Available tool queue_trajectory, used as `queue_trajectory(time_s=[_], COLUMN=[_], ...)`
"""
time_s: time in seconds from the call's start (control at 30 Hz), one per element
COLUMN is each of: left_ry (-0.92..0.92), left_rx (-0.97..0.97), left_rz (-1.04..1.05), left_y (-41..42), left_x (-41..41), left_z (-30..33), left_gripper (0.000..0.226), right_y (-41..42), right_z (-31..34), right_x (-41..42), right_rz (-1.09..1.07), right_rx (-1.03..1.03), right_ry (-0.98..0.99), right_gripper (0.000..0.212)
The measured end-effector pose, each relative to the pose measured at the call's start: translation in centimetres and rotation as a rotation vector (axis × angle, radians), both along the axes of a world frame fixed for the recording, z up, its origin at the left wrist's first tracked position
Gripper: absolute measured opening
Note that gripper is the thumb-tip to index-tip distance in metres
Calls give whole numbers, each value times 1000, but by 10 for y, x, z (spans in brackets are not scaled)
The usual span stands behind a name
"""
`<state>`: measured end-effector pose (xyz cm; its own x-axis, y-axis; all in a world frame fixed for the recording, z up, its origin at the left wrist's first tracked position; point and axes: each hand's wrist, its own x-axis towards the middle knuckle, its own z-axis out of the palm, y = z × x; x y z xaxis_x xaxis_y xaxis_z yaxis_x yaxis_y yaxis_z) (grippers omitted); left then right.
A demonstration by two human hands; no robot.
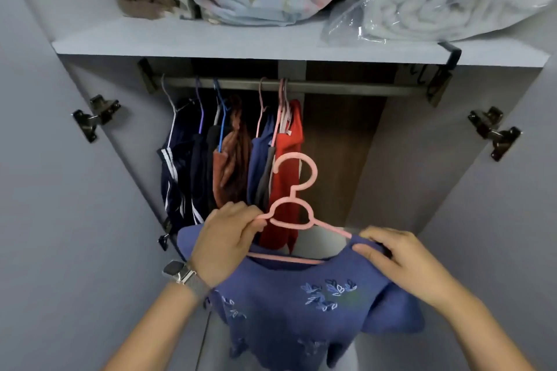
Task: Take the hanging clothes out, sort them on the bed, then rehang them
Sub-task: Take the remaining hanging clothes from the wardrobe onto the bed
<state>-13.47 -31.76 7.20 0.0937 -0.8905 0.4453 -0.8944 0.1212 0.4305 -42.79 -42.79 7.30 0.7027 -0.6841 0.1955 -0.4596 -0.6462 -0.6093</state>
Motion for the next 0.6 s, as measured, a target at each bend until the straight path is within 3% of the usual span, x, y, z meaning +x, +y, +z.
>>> queue_trajectory(time_s=[0.1, 0.33, 0.47, 0.6], left_ry=[127, 102, 86, 138], left_rx=[11, 11, 21, 17], left_rz=[14, 54, 35, 72], left_y=[1, -1, 12, 26], left_x=[24, 78, 108, 126], left_z=[0, -1, -11, -12], left_gripper=[25, 35, 40, 29], right_y=[-12, -32, -34, -58], right_z=[-3, -12, -9, 5], right_x=[18, 76, 111, 160], right_rz=[2, 3, 6, -164], right_rx=[-23, -19, 108, 179], right_ry=[-7, 85, 6, -204], right_gripper=[40, 40, 8, 50])
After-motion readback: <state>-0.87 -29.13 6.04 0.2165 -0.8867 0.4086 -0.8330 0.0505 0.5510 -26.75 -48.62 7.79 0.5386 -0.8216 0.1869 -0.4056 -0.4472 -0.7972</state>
